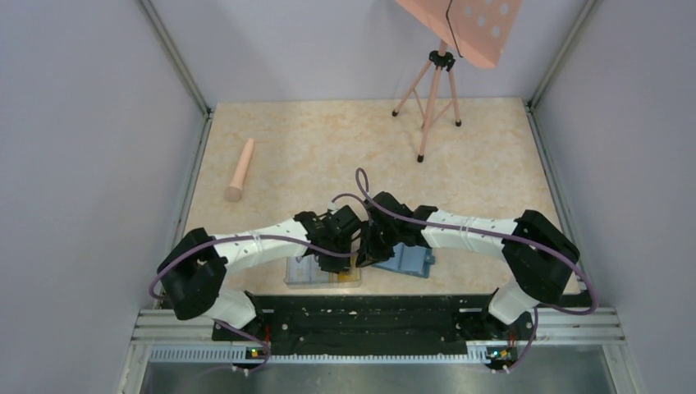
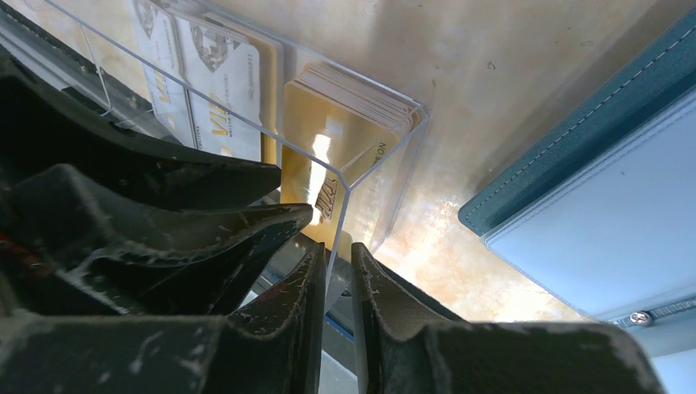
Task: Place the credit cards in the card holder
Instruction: Pick up the credit card from the storage box.
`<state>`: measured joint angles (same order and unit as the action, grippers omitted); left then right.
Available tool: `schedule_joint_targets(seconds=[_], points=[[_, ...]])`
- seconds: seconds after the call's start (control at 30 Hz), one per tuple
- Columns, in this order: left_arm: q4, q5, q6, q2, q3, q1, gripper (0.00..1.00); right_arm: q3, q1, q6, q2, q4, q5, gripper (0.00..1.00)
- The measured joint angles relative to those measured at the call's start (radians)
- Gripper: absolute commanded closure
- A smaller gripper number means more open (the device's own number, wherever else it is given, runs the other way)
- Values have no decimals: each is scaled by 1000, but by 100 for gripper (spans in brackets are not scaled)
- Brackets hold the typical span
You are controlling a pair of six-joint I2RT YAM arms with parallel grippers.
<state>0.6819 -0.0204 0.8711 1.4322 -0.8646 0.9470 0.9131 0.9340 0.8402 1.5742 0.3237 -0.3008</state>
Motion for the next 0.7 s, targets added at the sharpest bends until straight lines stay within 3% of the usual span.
schedule_joint_targets(seconds=[0.17,0.23,0.4,0.57,0.7], points=[[71,-40,-22,74,-61,18,95,0,0,0,0,1,0,83],[107,-59,-32,90,-86,26,97,0,0,0,0,2,0,83],[146,-84,-36,100,-117,44,95,0,0,0,0,2,0,83],[148,-85,-28,72,-117,46,79,0,0,0,0,2,0,83],[122,-72,-10,2,-106,52,71,0,0,0,0,2,0,83]])
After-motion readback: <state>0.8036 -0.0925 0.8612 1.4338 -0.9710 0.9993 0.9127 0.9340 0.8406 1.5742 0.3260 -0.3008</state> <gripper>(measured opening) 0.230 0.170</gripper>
